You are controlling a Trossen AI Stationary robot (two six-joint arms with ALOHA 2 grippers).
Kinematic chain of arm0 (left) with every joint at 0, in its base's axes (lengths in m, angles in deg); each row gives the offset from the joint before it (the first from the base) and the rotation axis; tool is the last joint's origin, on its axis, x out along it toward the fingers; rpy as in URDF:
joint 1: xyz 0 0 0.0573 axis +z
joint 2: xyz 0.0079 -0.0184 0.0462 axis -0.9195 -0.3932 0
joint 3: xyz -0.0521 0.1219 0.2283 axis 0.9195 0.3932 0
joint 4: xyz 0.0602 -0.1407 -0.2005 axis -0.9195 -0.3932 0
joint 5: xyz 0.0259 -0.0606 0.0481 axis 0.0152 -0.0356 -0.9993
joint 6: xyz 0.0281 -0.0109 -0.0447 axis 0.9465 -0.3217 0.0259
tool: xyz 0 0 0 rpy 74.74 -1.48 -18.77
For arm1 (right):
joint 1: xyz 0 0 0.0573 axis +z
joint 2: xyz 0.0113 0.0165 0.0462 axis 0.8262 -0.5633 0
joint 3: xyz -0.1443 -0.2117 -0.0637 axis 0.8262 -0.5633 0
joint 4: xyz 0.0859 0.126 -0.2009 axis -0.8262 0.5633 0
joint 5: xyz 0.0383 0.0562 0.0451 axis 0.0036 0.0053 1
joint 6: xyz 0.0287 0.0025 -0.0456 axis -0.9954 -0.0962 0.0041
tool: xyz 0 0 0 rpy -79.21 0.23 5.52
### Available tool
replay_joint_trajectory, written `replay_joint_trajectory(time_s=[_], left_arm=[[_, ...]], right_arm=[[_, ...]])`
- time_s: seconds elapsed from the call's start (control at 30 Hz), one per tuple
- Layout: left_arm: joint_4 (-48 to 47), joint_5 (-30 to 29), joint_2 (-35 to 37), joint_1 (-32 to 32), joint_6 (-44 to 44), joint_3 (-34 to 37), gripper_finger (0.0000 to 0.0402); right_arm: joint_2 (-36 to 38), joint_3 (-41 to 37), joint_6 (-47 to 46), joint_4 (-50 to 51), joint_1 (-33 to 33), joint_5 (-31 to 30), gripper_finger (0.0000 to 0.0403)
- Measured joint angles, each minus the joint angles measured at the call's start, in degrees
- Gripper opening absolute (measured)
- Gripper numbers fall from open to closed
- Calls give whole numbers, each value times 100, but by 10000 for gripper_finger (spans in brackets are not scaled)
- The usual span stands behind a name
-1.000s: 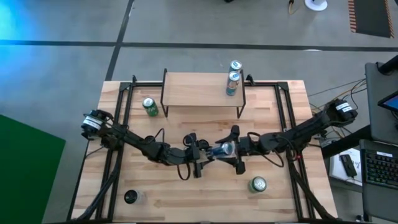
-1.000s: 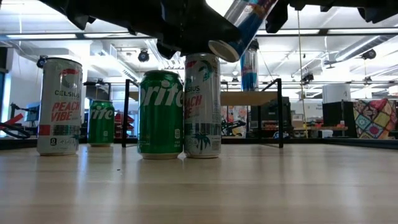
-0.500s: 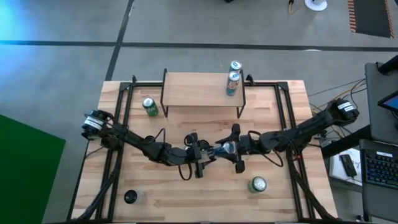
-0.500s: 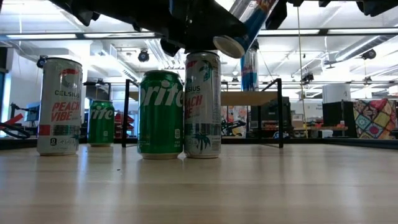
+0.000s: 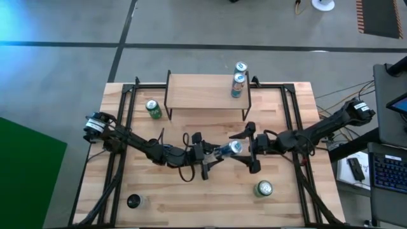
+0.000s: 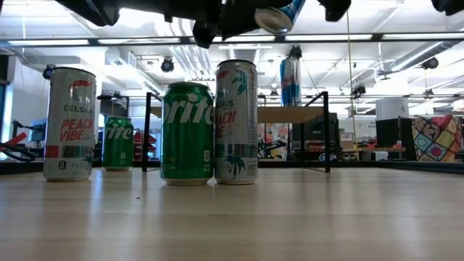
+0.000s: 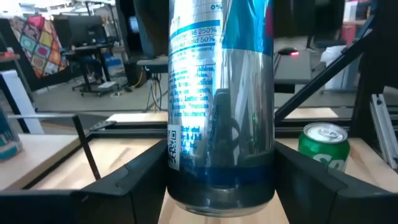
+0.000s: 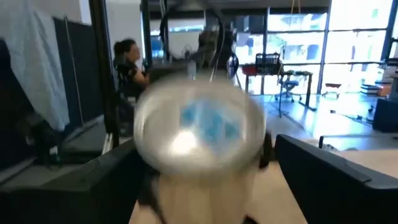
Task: Sort soda cans
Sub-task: Put the blue soda can on the shelf and align it with other blue soda cans
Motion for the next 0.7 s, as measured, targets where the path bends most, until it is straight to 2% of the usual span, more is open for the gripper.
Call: replay_joint_trajectory(time_s=[0.2,0.7], left_arm=[[15,17,-7,24,-1,7,237],[-190,24,-11,99,-119,15,244]], right_arm=[[-9,-251,-51,-666,9,-30,330],[-209,-136,28,-624,7,5,239]])
